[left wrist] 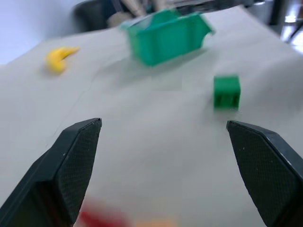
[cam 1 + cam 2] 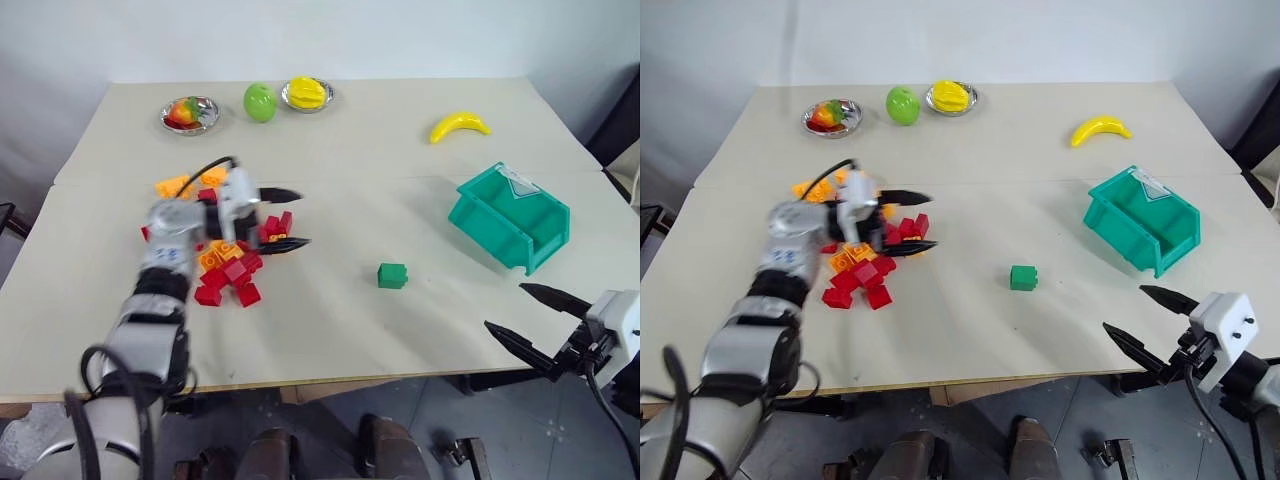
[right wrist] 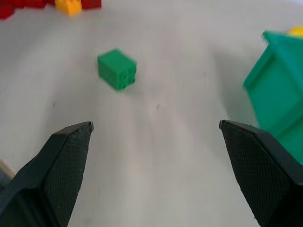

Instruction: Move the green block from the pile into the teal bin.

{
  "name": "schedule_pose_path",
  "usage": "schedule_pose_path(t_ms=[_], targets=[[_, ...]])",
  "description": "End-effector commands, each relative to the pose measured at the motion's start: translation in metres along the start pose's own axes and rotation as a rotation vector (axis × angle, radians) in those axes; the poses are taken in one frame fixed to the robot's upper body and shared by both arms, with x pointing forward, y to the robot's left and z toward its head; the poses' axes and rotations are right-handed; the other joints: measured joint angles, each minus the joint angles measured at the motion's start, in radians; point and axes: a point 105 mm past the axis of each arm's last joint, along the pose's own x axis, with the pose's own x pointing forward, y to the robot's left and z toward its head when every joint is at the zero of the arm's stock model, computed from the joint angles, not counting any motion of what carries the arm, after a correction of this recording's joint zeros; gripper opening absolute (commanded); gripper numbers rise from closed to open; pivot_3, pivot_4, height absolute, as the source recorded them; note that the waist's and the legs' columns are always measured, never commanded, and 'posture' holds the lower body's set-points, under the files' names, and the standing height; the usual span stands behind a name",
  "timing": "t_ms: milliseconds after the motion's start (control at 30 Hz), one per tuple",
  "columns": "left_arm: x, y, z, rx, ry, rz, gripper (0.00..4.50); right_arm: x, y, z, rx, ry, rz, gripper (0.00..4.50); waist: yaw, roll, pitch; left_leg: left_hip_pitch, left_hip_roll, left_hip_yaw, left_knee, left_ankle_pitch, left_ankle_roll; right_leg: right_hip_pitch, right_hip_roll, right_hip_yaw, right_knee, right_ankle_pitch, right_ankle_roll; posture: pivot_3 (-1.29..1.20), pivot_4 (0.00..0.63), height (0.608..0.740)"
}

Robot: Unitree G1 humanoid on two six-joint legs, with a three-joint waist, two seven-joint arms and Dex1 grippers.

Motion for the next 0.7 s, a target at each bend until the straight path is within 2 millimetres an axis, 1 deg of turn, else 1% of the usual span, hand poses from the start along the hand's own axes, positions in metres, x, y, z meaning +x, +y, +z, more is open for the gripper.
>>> schedule_pose_path(t_ms=[33,67,100,167,233,267,333,467,567,700], targets=[[-0.02,-0.004,0.026,0.051,-0.057,0.067,4.49,0.02,-0.003,0.013,-0.04,-0.02,0.098,4.5,-0.001,0.0,0.0,0.0,0.001,-0.001,0.001,0.0,0.0,0.0,0.0,0.0,0.0,0.0,0.0,0.0,0.15,0.74],[-0.029,-0.012,0.026,0.032,-0.044,0.082,4.49,0.031,-0.002,0.016,-0.048,-0.012,0.155,4.5,0.005,0.0,0.0,0.0,0.002,-0.002,0.002,0.0,0.0,0.0,0.0,0.0,0.0,0.001,0.0,0.0,0.15,0.74],[-0.033,-0.019,0.026,0.017,-0.034,0.088,4.49,0.038,-0.001,0.019,-0.053,-0.004,0.194,4.5,0.007,0.0,0.0,0.0,0.005,-0.003,0.002,0.0,0.0,0.0,-0.001,0.001,0.0,0.001,0.0,0.0,0.15,0.74],[-0.045,-0.043,0.023,-0.025,0.025,0.061,4.49,0.063,0.004,0.025,-0.085,0.044,0.341,4.5,0.008,0.001,0.001,0.0,0.006,-0.003,0.003,-0.001,-0.001,0.0,0.0,0.001,0.0,0.002,0.0,0.0,0.15,0.74],[-0.049,-0.058,0.028,-0.058,0.03,0.054,4.49,0.081,0.007,0.025,-0.131,0.116,0.443,4.5,0.009,0.003,0.001,0.001,0.007,-0.003,0.003,-0.001,-0.001,0.0,0.0,0.001,0.0,0.002,-0.001,0.0,0.15,0.74],[-0.049,-0.062,0.03,-0.064,0.03,0.049,4.49,0.088,0.005,0.025,-0.147,0.135,0.459,4.5,0.011,0.003,0.001,0.0,0.007,-0.004,0.003,-0.001,-0.001,0.0,0.0,0.001,0.0,0.002,-0.001,0.0,0.15,0.74],[-0.051,-0.069,0.031,-0.076,0.043,0.041,4.49,0.099,0.002,0.022,-0.158,0.18,0.485,4.5,0.019,0.003,0.002,-0.001,0.007,-0.004,0.004,-0.001,-0.001,0.0,0.0,0.0,0.0,0.002,-0.001,0.0,0.15,0.74],[-0.052,-0.082,0.029,-0.105,0.071,0.017,4.49,0.129,-0.005,0.015,-0.212,0.28,0.52,4.5,0.006,0.003,0.002,-0.001,0.006,-0.003,0.004,-0.001,-0.002,0.0,0.0,-0.001,-0.001,0.002,-0.002,0.0,0.15,0.74],[-0.05,-0.083,0.029,-0.105,0.07,0.025,4.49,0.141,-0.006,0.01,-0.244,0.317,0.541,4.5,-0.001,0.003,0.002,-0.001,0.006,-0.002,0.003,-0.001,-0.002,-0.001,0.001,-0.001,-0.001,0.002,-0.002,0.0,0.15,0.74],[-0.047,-0.083,0.03,-0.105,0.061,0.032,4.49,0.154,-0.003,0.01,-0.25,0.297,0.551,4.5,-0.01,0.004,0.002,-0.001,0.006,0.0,0.002,-0.002,-0.003,-0.001,0.002,-0.003,0.0,0.001,-0.003,0.0,0.15,0.74]])
